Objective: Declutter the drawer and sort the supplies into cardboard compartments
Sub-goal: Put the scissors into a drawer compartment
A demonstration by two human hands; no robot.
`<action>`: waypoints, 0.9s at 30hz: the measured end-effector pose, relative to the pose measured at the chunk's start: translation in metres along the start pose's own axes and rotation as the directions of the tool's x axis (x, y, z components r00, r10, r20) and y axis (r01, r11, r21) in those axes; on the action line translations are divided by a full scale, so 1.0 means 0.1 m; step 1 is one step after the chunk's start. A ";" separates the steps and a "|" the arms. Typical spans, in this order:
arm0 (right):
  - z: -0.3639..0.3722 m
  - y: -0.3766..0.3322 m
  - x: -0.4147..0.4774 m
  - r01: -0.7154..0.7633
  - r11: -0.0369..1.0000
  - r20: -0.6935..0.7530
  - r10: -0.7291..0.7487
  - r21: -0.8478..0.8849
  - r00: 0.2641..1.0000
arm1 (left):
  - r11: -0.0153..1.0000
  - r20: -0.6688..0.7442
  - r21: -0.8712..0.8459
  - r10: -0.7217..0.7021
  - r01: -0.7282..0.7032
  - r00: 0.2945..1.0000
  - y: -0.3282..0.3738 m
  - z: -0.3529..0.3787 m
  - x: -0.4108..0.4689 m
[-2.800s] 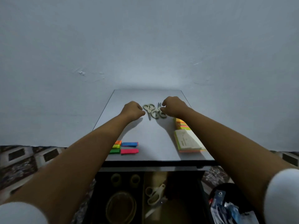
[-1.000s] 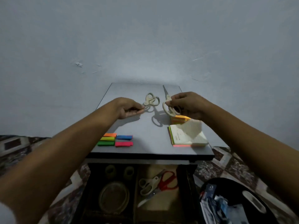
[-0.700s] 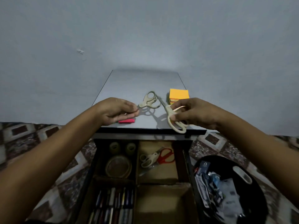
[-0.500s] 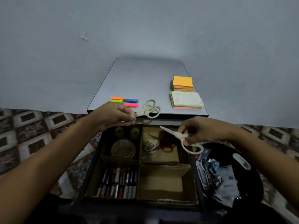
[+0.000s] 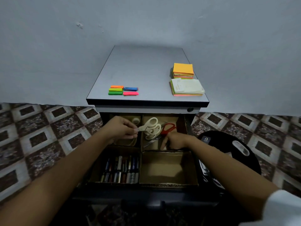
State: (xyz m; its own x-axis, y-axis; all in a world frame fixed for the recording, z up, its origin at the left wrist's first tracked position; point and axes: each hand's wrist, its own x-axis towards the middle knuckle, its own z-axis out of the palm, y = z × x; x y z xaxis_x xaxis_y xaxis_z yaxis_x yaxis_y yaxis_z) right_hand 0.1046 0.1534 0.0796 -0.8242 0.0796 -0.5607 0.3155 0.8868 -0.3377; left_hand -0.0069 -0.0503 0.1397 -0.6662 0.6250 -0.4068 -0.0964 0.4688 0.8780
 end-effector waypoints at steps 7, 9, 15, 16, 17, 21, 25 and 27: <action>0.02 0.00 -0.05 -0.004 1.000 -0.094 0.005 0.012 0.996 | 1.000 -0.012 -0.003 0.013 -0.013 1.000 -0.05 0.16 0.13; -0.03 0.02 -0.19 0.019 1.000 -0.195 -0.019 0.002 0.981 | 0.999 -0.007 -0.031 0.012 -0.012 1.000 -0.04 0.23 0.17; 0.21 0.24 -0.56 0.013 0.998 -0.724 -0.056 -0.066 0.687 | 0.999 0.005 -0.032 -0.019 0.019 1.000 -0.06 0.54 0.38; 0.30 0.28 -0.55 -0.014 1.000 -0.758 -0.006 -0.020 0.653 | 0.999 0.009 -0.033 -0.028 0.028 1.000 -0.06 0.61 0.42; 0.38 0.31 -0.53 -0.036 0.998 -0.769 0.056 0.043 0.637 | 0.999 0.006 -0.033 -0.041 0.042 0.999 -0.06 0.67 0.45; 0.61 0.26 -0.45 -0.068 0.962 -0.706 0.242 0.266 0.665 | 0.996 0.006 -0.033 -0.080 0.080 0.997 -0.13 0.90 0.57; 0.66 0.25 -0.40 -0.064 0.951 -0.725 0.273 0.303 0.632 | 0.997 0.034 0.012 -0.077 0.077 0.996 -0.25 1.05 0.67; 0.68 0.26 -0.40 -0.067 0.955 -0.734 0.266 0.289 0.625 | 0.995 0.015 0.045 -0.089 0.089 0.996 -0.32 1.10 0.74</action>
State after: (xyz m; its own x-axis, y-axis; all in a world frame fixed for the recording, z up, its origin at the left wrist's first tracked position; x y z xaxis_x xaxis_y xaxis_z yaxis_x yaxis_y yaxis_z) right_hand 0.1775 0.1428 0.0421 -0.7765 0.6196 0.1147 0.4922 0.7101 -0.5036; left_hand 0.0282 0.0496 0.0542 -0.6435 0.5900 -0.4876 -0.1219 0.5498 0.8263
